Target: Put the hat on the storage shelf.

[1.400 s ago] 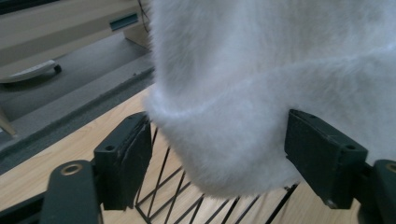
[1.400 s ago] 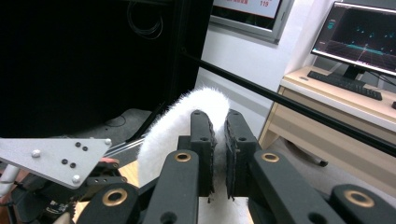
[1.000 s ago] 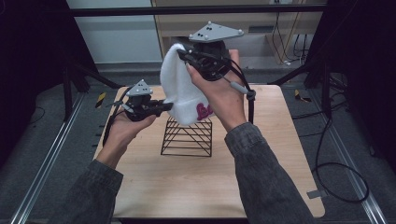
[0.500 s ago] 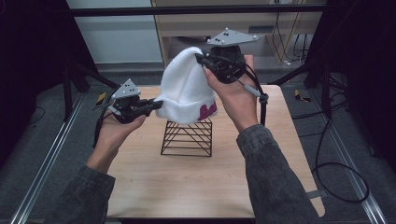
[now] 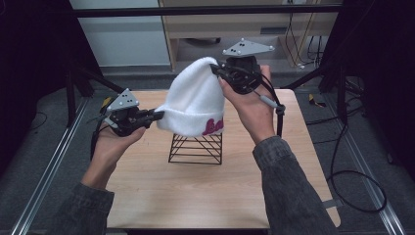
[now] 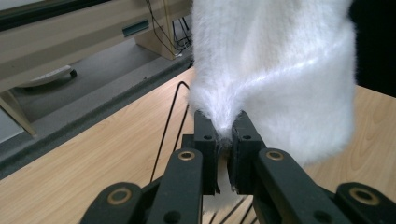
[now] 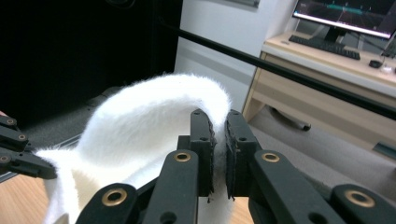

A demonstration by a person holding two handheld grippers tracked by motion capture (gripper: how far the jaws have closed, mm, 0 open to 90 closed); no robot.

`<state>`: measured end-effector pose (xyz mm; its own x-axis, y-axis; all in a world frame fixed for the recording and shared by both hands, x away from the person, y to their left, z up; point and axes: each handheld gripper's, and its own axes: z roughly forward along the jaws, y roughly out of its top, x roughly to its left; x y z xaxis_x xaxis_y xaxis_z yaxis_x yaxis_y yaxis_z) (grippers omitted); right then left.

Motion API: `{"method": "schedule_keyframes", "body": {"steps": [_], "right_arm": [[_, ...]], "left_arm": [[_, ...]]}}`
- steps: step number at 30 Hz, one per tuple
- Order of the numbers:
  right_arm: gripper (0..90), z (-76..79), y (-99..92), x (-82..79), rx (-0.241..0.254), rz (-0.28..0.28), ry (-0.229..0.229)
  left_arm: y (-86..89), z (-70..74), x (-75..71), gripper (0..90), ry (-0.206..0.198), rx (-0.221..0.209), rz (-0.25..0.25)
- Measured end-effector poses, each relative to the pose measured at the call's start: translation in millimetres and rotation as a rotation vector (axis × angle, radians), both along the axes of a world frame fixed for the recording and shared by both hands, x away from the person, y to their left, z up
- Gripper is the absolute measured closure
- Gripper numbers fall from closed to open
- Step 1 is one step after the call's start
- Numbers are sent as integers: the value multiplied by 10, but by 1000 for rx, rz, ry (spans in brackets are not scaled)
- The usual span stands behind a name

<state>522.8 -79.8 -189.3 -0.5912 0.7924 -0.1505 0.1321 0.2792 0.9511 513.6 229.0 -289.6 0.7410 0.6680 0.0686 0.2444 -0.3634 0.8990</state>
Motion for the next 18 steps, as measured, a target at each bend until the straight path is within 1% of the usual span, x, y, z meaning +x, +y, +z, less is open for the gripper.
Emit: {"method": "schedule_keyframes", "body": {"steps": [2,6,9,12,14,15,16,18], "right_arm": [[839,-34,22,62,-1,-7,7],[839,-100,57,188,-14,-22,29],[839,-123,41,251,-3,-30,40],[838,-108,11,256,17,-31,42],[839,-112,4,236,14,-28,42],[838,-129,8,225,5,-27,42],[838,-153,15,216,-6,-26,47],[838,-210,24,221,-27,-26,51]], "left_arm": [[-15,-28,105,833,17,-9,8],[-50,-71,223,833,36,-3,18],[-61,-68,228,833,32,-16,19],[-64,-37,195,833,24,-26,15],[-68,-26,164,834,12,-6,17],[-70,-36,162,834,10,5,22],[-63,-56,175,834,15,18,24],[-53,-114,223,833,33,21,34]]}}
